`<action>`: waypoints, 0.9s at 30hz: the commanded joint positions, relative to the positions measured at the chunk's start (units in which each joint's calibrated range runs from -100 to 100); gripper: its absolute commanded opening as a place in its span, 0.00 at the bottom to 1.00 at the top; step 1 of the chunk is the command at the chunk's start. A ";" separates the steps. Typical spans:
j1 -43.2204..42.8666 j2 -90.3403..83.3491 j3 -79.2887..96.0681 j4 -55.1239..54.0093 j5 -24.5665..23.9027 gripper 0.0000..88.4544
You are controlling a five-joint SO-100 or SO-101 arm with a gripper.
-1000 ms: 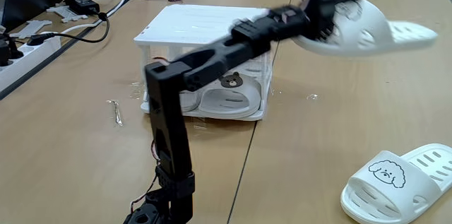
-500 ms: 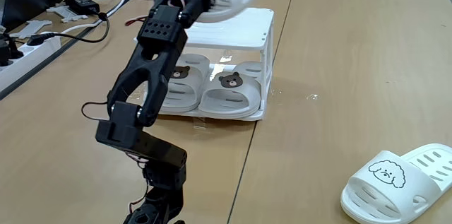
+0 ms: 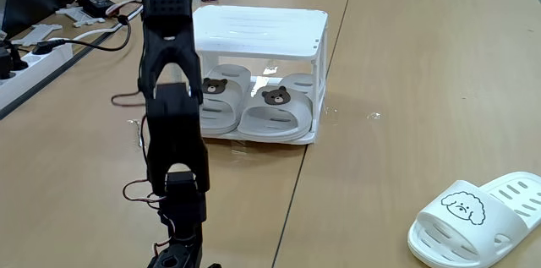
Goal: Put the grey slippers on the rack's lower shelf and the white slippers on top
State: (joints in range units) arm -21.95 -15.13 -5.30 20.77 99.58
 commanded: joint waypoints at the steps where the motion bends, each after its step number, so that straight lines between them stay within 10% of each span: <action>1: 2.05 13.83 -23.70 -0.24 0.42 0.01; 21: 8.21 64.65 -74.49 -0.41 0.42 0.02; 27: 7.80 64.73 -74.31 -0.41 0.42 0.32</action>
State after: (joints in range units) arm -14.01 51.59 -73.85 20.77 99.58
